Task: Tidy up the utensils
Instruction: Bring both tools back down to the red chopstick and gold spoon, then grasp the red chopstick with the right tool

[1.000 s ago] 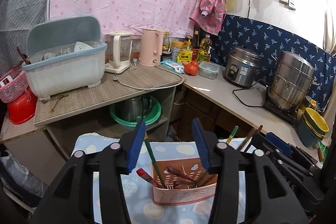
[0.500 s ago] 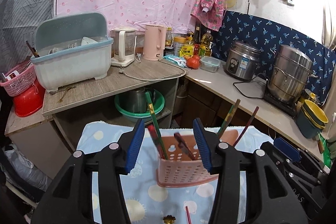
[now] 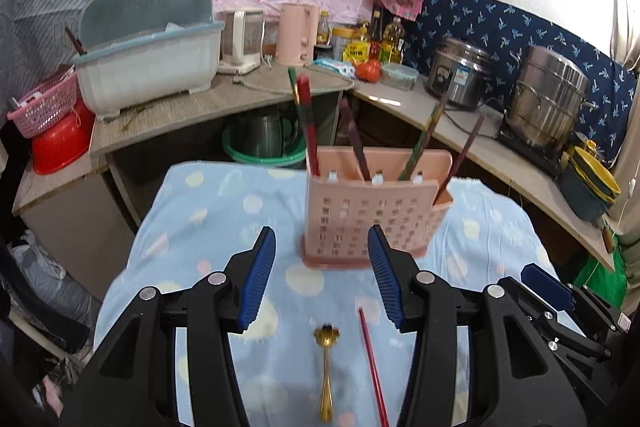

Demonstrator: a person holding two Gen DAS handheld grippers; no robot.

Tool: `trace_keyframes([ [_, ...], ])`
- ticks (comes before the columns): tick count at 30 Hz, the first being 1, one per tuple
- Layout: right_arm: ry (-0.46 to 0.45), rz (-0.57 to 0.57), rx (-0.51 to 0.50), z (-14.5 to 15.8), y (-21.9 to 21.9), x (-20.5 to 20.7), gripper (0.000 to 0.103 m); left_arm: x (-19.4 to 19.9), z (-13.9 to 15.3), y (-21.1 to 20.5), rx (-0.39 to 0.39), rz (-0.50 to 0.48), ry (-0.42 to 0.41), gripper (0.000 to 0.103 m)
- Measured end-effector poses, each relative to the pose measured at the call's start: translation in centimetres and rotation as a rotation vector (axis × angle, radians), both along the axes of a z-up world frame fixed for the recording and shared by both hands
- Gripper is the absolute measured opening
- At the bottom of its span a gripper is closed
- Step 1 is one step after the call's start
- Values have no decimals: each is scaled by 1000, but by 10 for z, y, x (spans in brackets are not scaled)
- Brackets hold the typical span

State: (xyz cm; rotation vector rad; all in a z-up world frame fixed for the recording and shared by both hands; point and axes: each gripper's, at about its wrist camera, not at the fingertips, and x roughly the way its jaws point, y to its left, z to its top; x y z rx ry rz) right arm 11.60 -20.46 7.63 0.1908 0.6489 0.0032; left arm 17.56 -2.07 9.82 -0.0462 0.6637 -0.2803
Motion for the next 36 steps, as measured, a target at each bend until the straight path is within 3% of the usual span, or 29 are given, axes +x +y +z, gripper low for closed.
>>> trace_keyframes([
  [18, 252, 109, -34, -99, 48, -77, 41, -67, -112, 24, 65, 19, 244, 46],
  [29, 306, 163, -47, -121, 72, -93, 41, -91, -134, 31, 85, 27, 281, 46],
  [36, 317, 172, -54, -126, 76, -92, 36, -97, -140, 34, 87, 27, 295, 46],
])
